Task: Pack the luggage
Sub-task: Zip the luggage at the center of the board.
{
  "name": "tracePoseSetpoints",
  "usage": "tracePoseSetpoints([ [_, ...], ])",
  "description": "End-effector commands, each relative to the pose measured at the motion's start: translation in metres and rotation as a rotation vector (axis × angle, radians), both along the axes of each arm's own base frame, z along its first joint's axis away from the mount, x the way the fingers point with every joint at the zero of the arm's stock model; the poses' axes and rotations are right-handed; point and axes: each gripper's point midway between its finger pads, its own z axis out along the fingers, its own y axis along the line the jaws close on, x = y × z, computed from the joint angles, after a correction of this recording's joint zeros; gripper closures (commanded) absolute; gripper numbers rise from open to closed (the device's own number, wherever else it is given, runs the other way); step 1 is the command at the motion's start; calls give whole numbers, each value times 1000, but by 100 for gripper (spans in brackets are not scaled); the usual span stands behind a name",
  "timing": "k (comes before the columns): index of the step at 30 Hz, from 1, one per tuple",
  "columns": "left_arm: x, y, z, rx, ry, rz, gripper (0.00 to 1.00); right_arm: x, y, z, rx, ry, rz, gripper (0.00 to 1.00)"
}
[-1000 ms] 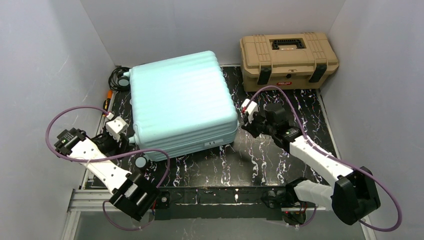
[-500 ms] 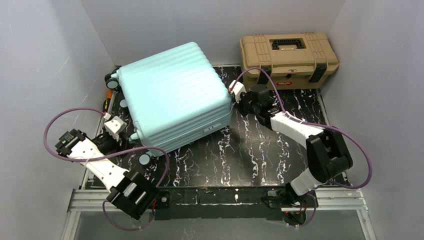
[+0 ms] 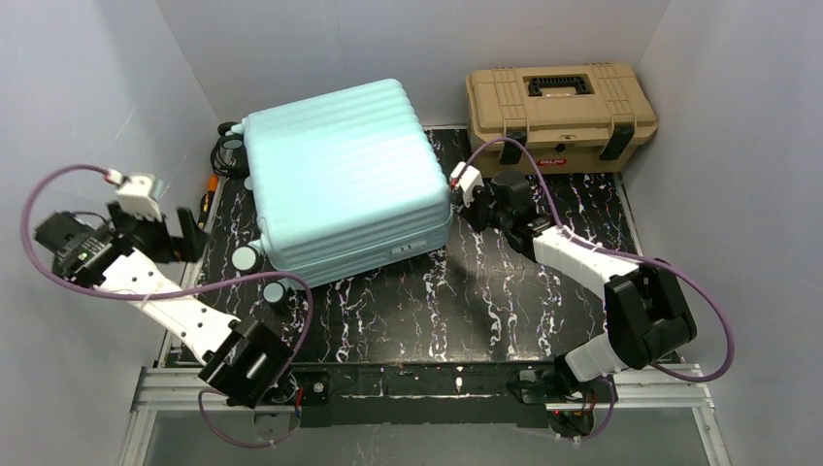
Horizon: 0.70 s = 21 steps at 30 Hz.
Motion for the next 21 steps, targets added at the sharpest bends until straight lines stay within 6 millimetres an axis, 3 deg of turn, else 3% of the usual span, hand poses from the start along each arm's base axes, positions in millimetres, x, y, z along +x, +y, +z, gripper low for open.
tracePoseSetpoints([
  [1,50,3,111,-79,-288,118,2,42,-35,99,99,-293,-181,99],
  [4,88,-13,133,60,-326,121,2,42,-30,101,122,-278,-170,99],
  [11,212,12,148,216,-303,372,2,29,-20,97,167,-224,-117,99],
  [14,263,12,148,284,-291,423,3,7,-12,89,170,-194,-27,99],
  [21,351,-25,143,482,-324,400,3,-54,11,69,127,-76,219,99],
])
